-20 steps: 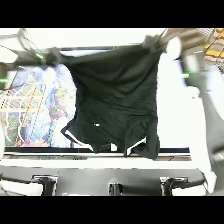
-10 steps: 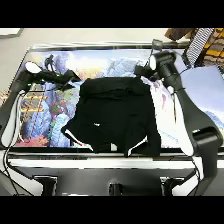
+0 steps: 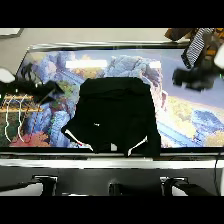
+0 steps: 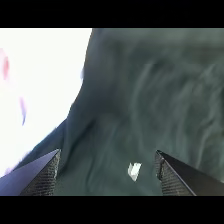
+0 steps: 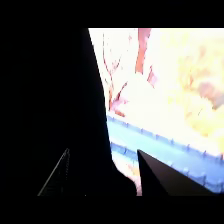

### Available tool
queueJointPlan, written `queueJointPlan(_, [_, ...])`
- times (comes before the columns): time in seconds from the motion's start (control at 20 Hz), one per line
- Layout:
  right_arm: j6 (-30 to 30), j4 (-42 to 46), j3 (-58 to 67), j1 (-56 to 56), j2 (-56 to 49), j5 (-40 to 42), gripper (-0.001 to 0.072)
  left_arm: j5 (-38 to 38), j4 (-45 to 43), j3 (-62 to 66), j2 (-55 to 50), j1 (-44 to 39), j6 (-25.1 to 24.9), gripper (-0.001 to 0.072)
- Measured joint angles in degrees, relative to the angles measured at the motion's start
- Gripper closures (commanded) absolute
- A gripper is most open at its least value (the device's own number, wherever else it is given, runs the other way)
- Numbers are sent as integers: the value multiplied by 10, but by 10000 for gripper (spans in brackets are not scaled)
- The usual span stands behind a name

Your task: Fold the clothes and pants, and hang the long-sleeved shirts on hangers.

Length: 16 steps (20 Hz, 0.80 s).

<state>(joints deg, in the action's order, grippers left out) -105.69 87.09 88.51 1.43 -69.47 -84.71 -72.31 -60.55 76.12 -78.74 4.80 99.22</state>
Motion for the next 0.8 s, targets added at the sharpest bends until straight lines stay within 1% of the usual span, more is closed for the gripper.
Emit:
queueJointPlan(0.2, [-65, -102, -279, 26, 155, 61, 202, 20, 1, -188, 120, -28, 23, 29])
queueJointPlan(0.35, [-123, -152, -426, 70, 226, 116, 202, 30, 7, -280, 173, -63, 38, 29])
queueJointPlan(0.45, [-155, -172, -483, 100, 245, 148, 202, 40, 12, -316, 188, -91, 46, 29])
queueJointPlan(0.55, [-176, -185, -514, 121, 246, 176, 203, 57, 14, -336, 191, -120, 55, 29])
queueJointPlan(0.65, [-188, -199, -530, 132, 232, 200, 203, 77, 15, -346, 189, -148, 69, 29])
queueJointPlan(0.8, [-188, -231, -540, 140, 200, 226, 205, 103, 16, -353, 180, -185, 88, 29])
